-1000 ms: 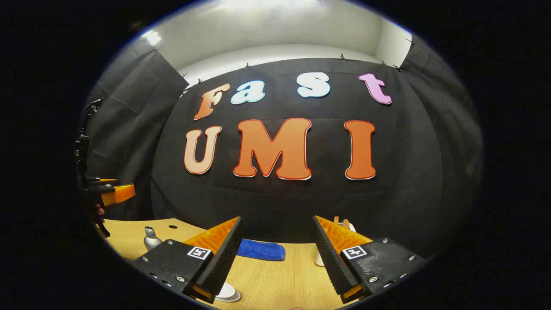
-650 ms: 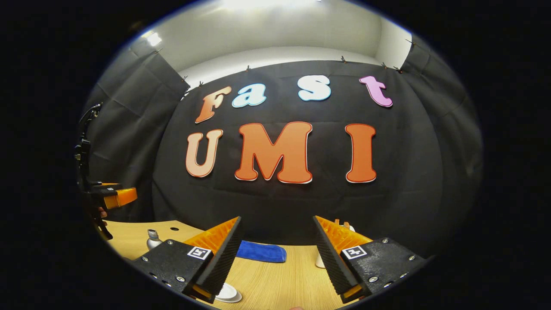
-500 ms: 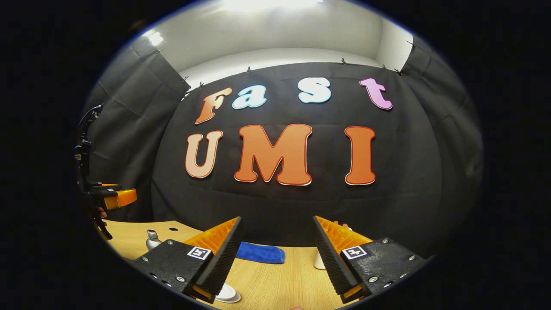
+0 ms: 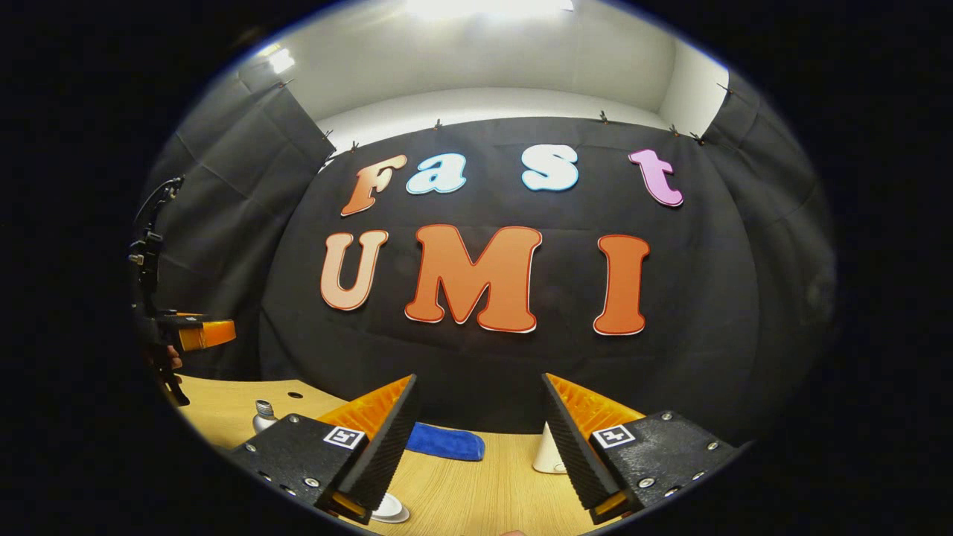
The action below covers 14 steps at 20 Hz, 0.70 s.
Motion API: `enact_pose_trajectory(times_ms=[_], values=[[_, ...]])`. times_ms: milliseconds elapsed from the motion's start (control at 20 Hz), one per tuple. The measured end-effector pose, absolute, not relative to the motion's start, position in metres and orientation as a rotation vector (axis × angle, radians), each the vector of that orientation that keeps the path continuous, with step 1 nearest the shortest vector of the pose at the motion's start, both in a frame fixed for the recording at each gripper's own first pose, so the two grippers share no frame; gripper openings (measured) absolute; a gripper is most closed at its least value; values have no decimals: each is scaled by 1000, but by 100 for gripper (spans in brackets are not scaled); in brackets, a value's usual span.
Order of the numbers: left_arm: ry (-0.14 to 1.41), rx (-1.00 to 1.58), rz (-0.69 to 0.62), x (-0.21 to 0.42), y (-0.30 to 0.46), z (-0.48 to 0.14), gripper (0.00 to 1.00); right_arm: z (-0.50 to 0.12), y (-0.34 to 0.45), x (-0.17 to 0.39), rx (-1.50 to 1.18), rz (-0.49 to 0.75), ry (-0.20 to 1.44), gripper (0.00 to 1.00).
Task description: Open the teacup lid with one hand, grasp the water bottle and pour water into the teacup with the other hand; after pouring, place the water bottle on the coaster and then close the teacup lid.
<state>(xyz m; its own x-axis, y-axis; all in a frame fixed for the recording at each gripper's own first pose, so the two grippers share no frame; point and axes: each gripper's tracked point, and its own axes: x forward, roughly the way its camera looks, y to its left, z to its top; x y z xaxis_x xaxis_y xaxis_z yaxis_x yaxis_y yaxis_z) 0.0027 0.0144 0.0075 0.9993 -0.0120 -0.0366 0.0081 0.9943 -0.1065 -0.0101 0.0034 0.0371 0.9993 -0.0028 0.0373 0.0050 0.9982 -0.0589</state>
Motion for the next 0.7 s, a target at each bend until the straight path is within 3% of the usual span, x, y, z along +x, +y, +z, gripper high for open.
enact_pose_trajectory(times_ms=[150, 200, 350, 700], values=[[60, -97, -31, 1, 12, 0, 89, 29, 12, -10, -39, 19, -16, 95], [72, -101, -44, 1, 9, -3, 96, 25, 14, -10, -35, 26, -5, 96], [110, -106, -82, -2, 3, -16, 93, 9, 24, -9, -26, 53, 30, 96], [175, -67, -111, -9, -5, -48, 96, -27, 48, -11, -20, 121, 94, 96]])
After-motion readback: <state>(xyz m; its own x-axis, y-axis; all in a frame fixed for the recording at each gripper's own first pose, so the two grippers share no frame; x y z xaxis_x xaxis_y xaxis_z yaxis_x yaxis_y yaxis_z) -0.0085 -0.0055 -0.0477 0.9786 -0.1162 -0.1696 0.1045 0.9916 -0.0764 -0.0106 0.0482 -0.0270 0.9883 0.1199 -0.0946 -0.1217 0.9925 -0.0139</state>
